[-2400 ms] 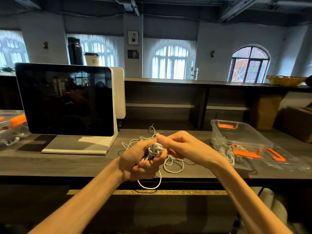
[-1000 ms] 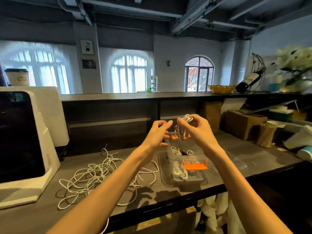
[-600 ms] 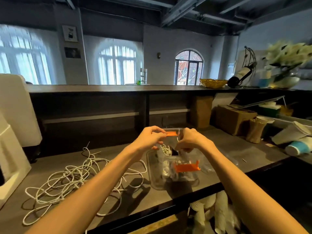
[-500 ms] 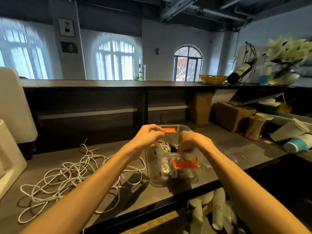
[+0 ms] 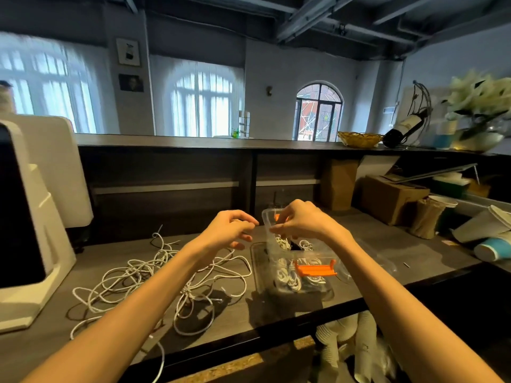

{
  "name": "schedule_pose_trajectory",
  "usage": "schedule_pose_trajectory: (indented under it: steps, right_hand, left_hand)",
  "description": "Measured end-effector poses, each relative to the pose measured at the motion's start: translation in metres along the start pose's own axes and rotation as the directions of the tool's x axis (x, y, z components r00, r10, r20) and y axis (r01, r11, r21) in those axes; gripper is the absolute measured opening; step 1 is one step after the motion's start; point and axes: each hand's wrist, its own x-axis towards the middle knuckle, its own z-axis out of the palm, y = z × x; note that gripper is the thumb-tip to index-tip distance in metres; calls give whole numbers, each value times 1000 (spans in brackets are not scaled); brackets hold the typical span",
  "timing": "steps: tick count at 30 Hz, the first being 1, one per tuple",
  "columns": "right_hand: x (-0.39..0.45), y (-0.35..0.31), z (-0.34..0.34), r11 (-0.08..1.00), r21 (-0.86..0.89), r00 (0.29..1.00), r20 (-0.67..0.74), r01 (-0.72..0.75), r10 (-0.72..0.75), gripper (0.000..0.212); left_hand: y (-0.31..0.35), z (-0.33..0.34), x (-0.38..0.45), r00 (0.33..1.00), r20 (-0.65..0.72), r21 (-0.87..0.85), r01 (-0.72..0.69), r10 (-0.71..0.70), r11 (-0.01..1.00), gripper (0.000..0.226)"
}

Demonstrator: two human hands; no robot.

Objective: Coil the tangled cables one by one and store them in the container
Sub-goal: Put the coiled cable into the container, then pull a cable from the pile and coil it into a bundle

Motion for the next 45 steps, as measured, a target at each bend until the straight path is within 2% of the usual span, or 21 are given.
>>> schedule_pose_trajectory:
  steps: [8, 11, 15, 17, 19, 21, 23, 26, 29, 30, 32, 33, 35, 36, 39, 40, 43, 45]
  right_hand:
    - [-21, -74, 19, 987, 57, 986, 55, 152, -155, 26]
    - [-27, -98, 47, 974, 146, 970, 141, 176, -196, 25]
    - [-42, -117, 110, 958, 201, 913, 313, 206, -262, 27]
    - [-52, -120, 147, 954, 239, 882, 391, 180, -264, 29]
    - [-59, -124, 182, 951, 237, 867, 409, 199, -284, 36]
    - [-59, -126, 211, 944, 147, 890, 315, 297, -329, 39]
    - [-53, -125, 229, 929, 130, 913, 178, 347, -366, 31]
    - [-39, -120, 247, 892, 356, 954, 4, 280, -301, 20]
    - [-25, -117, 251, 819, 544, 982, -127, 185, -137, 29]
    - [-22, -117, 252, 758, 638, 988, -141, 137, -60, 32]
    - [-19, -119, 248, 564, 824, 990, -113, 44, 88, 32]
    - [-19, -117, 248, 470, 882, 987, -92, 20, 132, 31]
    - [-19, -115, 248, 372, 928, 984, -74, 9, 161, 28]
    - [-18, -114, 250, 379, 925, 983, -83, 15, 164, 27]
    - [-19, -115, 253, 518, 854, 978, -145, 49, 147, 17]
    - [-21, -116, 253, 532, 845, 979, -154, 60, 134, 13]
    - [-27, -116, 250, 518, 847, 982, -179, 120, 65, 17]
    - [-30, -119, 247, 491, 863, 989, -146, 117, 20, 22]
  left_hand:
    - [-3, -56, -49, 997, -83, 59, 14, -9, 998, 13]
    - [-26, -81, -72, 990, -140, 120, 47, -30, 992, 11]
    - [-89, -103, -109, 985, -174, 316, 41, 16, 948, 11]
    - [-124, -108, -127, 983, -178, 464, 36, 54, 885, 22]
    - [-152, -109, -141, 986, -163, 512, 51, 39, 858, 38]
    - [-170, -107, -146, 984, -176, 496, 66, 26, 866, 35]
    - [-178, -107, -144, 976, -212, 513, 70, 47, 856, 26]
    - [-185, -116, -132, 975, -221, 516, 84, 38, 852, 26]
    - [-194, -124, -124, 963, -254, 485, 48, 88, 873, 23]
    - [-197, -126, -122, 955, -278, 466, 38, 106, 884, 21]
    - [-199, -128, -120, 933, -335, 403, 17, 130, 915, 14]
    - [-199, -128, -121, 926, -357, 354, 13, 122, 935, 10]
    - [-194, -127, -124, 916, -390, 219, -10, 97, 976, 11]
    - [-192, -127, -126, 909, -409, 146, -21, 80, 989, 14]
    - [-189, -129, -128, 874, -485, -24, -30, 15, 999, 19]
    - [-190, -130, -128, 864, -503, -54, -30, -1, 998, 20]
    - [-193, -131, -127, 855, -518, -74, -22, -20, 997, 21]
    - [-193, -131, -127, 859, -511, -46, -16, -10, 999, 19]
